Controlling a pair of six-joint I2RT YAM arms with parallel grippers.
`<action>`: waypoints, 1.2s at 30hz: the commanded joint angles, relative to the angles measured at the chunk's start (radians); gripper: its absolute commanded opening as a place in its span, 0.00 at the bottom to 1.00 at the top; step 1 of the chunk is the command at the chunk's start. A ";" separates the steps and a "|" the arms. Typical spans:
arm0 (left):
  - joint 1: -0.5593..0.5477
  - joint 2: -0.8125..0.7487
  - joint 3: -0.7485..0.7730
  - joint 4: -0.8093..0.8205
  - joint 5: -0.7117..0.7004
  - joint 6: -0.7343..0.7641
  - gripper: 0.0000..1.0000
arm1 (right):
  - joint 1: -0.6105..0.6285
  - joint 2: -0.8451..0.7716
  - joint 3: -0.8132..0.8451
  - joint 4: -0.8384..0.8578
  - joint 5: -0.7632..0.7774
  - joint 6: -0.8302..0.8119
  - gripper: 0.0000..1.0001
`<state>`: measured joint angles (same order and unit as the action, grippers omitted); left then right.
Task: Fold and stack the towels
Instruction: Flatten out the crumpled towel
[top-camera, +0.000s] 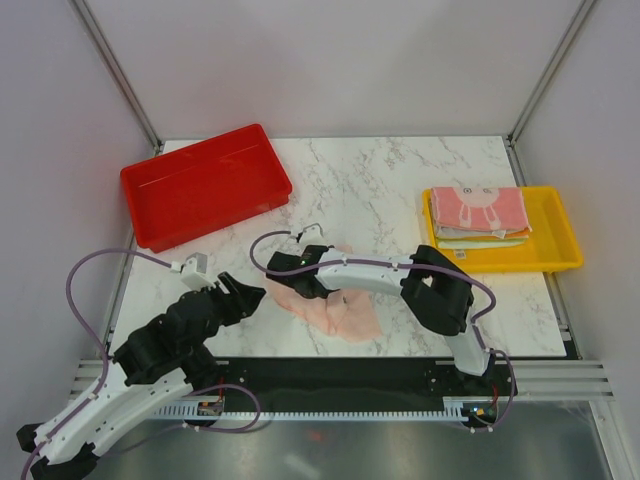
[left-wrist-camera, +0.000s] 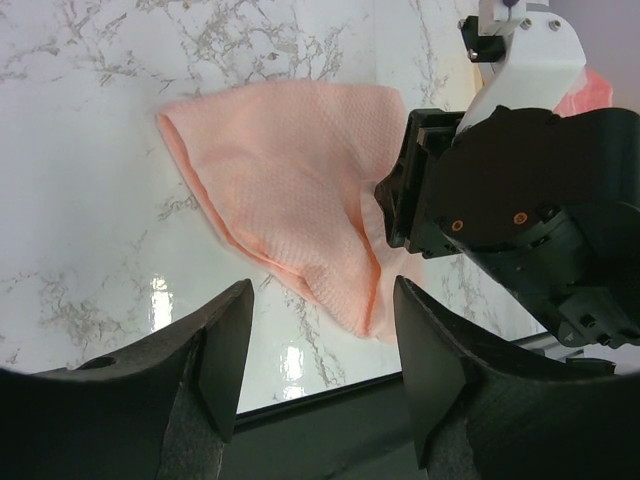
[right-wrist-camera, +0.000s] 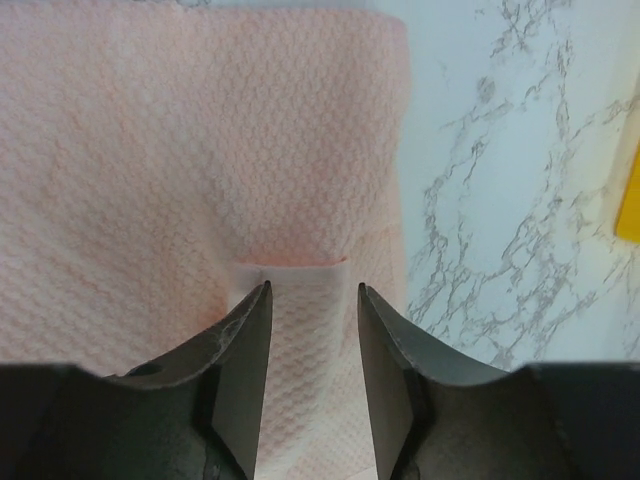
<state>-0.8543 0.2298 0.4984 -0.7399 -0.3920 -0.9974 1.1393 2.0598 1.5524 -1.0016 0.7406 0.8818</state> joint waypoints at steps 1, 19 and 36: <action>0.000 0.016 0.031 0.010 -0.030 -0.006 0.66 | -0.029 -0.088 -0.005 0.058 -0.022 -0.189 0.48; 0.219 0.535 -0.103 0.443 0.448 -0.072 0.64 | -0.512 -0.180 -0.163 0.399 -1.433 -1.053 0.51; 0.367 0.876 -0.090 0.609 0.547 0.046 0.57 | -0.513 -0.066 -0.169 0.290 -1.545 -1.152 0.41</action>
<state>-0.4938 1.0863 0.3882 -0.1982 0.1581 -1.0039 0.6300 1.9812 1.3773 -0.7094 -0.7567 -0.2356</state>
